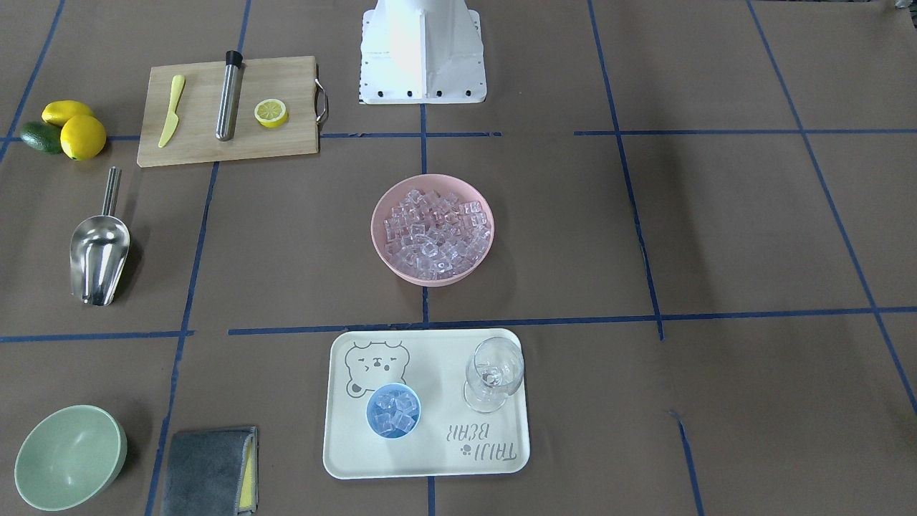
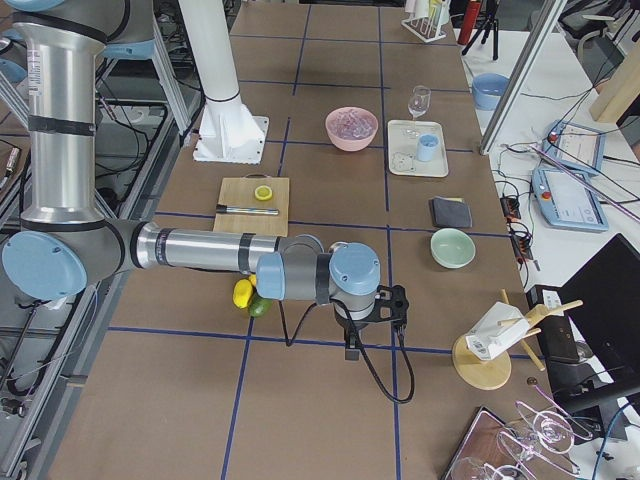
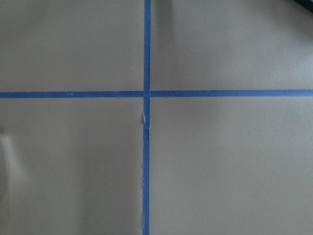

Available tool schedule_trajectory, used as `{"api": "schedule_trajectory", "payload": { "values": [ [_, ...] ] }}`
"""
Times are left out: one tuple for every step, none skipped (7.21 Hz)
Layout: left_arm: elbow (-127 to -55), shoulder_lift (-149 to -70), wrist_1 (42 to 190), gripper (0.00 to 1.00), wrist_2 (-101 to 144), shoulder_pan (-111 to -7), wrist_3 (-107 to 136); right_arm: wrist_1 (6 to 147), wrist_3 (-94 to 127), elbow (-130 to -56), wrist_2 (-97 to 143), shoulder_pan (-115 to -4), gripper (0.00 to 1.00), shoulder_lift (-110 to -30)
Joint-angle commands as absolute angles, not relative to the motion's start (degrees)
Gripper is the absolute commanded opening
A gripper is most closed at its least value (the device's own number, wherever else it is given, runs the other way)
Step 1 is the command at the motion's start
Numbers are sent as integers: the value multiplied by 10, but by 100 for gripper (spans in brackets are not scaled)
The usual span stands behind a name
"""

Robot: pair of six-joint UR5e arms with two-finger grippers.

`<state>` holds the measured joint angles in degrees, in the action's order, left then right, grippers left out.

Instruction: Put ice in cup with scoop

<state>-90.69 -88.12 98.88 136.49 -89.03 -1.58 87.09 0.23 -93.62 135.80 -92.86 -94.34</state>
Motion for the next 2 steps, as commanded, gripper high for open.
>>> {"api": "schedule_trajectory", "payload": {
  "values": [
    [-907, -882, 989, 100, 1365, -890, -15, 871, 4, -936, 1355, -925, 100, -943],
    [-907, -882, 989, 100, 1366, -890, -16, 872, 4, -936, 1357, -925, 100, -941]
  ]
}}
